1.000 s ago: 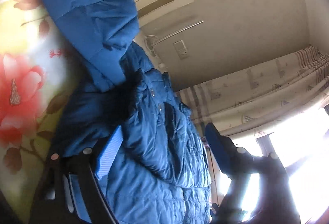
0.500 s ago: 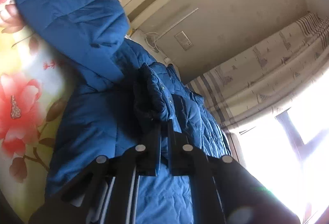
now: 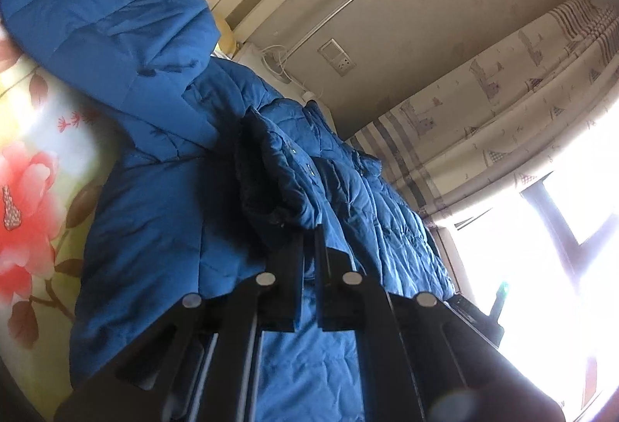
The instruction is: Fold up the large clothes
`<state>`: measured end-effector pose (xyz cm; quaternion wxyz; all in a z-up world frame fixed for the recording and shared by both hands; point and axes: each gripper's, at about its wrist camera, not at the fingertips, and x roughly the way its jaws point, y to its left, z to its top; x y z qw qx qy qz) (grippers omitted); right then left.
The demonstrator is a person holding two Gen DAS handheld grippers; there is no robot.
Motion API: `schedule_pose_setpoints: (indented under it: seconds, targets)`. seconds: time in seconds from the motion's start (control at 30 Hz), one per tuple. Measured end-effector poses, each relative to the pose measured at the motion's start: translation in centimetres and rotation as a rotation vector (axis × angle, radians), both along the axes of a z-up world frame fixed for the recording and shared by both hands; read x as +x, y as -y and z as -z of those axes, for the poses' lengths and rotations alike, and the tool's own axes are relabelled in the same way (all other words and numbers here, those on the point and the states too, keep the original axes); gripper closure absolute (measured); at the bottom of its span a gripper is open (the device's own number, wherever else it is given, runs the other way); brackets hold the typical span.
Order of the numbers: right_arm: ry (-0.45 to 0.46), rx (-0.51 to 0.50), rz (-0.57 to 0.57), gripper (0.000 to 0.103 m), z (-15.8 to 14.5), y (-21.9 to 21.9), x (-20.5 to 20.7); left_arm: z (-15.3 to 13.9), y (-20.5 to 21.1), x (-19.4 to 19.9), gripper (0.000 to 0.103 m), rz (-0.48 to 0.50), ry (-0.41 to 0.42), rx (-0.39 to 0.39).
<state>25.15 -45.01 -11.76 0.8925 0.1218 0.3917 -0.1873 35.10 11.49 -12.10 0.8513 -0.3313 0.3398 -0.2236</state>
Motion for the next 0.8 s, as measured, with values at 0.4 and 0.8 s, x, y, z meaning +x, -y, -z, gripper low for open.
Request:
schedule_pose_setpoints:
  seconds: [0.4, 0.8]
  targets:
    - [0.142, -0.016, 0.088, 0.056, -2.6, -0.8, -5.8, 0.6, -1.2, -0.2, 0.099, -0.055, -0.028, -0.034]
    - [-0.064, -0.093, -0.232, 0.058, -0.5, -7.7, 6.3, -0.5, -1.7, -1.5, 0.099, -0.111, 0.035, 0.017]
